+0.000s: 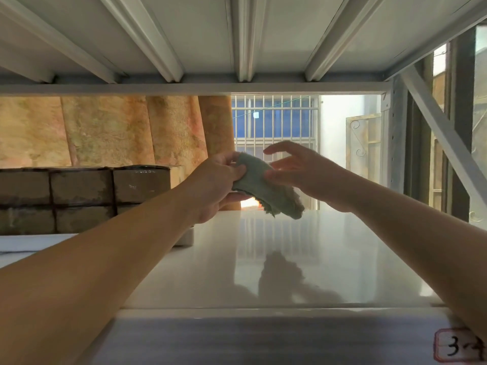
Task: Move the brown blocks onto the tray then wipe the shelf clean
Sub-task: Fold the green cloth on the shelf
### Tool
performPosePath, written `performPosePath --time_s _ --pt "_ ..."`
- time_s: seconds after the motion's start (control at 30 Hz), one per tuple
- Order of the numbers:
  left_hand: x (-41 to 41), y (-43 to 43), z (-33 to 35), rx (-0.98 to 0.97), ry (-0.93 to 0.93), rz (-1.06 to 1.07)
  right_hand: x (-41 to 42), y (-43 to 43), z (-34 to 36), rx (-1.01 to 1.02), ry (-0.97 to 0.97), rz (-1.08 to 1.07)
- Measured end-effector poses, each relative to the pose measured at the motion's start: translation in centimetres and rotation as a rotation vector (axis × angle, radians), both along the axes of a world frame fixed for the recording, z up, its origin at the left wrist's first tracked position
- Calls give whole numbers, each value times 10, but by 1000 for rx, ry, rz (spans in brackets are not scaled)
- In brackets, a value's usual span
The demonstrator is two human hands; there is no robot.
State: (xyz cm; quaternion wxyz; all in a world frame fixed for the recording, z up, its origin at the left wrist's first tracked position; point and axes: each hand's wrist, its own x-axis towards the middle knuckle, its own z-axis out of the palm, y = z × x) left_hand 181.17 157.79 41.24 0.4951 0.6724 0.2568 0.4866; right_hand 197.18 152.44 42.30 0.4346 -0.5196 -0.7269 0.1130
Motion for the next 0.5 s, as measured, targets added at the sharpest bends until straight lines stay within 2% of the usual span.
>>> performPosePath --time_s 0.07,0.1,0.2,0.3,0.37,0.5 --pt "-1 -2 2 53 -21 -1 6 0 -2 -188 -1 43" --pt "-1 -2 2 96 -21 11 8 0 -3 -221 5 52" --pt "-1 2 1 223 -12 99 13 -3 1 -206 90 76" --pt "0 6 1 286 -53 199 15 -5 5 -159 325 115" --pt "1 7 0 260 -64 182 15 -5 4 -122 446 100" --pt "-3 8 -3 121 8 -20 16 -6 3 -127 462 86"
